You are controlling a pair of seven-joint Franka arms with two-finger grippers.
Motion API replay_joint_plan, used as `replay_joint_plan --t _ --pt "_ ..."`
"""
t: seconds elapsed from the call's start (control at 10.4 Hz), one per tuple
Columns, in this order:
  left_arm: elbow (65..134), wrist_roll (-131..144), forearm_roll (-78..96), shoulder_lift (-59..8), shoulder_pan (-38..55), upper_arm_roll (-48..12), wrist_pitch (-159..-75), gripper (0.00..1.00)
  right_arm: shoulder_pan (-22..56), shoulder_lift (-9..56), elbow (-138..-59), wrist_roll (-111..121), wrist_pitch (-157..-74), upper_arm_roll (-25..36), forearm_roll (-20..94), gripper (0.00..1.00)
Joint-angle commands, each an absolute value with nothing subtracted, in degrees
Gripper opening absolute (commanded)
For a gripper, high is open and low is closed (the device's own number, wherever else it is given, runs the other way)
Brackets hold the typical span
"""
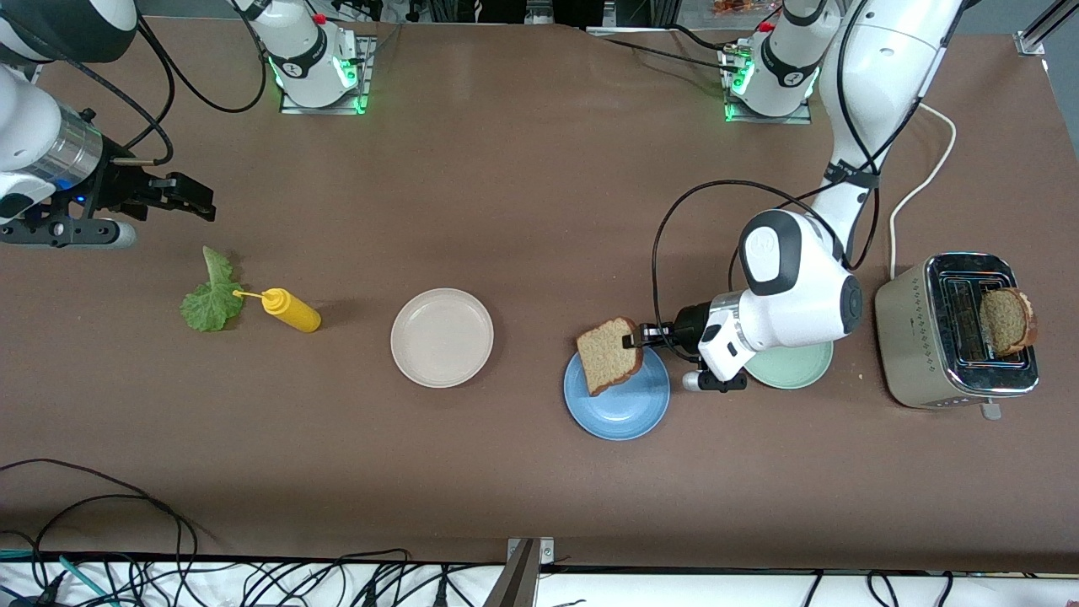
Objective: Make sandwich in blue plate with both arms
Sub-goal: 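Carry the bread slice over the blue plate and lower it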
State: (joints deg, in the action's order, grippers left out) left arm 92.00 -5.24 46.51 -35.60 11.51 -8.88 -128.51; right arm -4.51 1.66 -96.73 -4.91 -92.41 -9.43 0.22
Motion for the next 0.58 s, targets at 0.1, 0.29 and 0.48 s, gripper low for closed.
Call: replay_joint_plan --t 0.1,0.29,0.48 --pt "89.39 -12.3 48.43 -39.37 12.39 -8.35 -131.12 0.0 -4.57 0.18 -98.26 -5.45 -93.08 -9.49 -0.09 1.0" --pt "88.95 -12.39 48.43 -40.16 12.48 -8.35 -132.27 0.0 -4.57 0.18 -98.26 -5.45 -93.08 -9.49 -0.09 1.0" --pt "88.86 -12.48 48.34 -40.52 12.39 -8.35 -132.28 0.0 -4.57 0.18 -98.26 -5.45 -93.08 -9.49 -0.09 1.0"
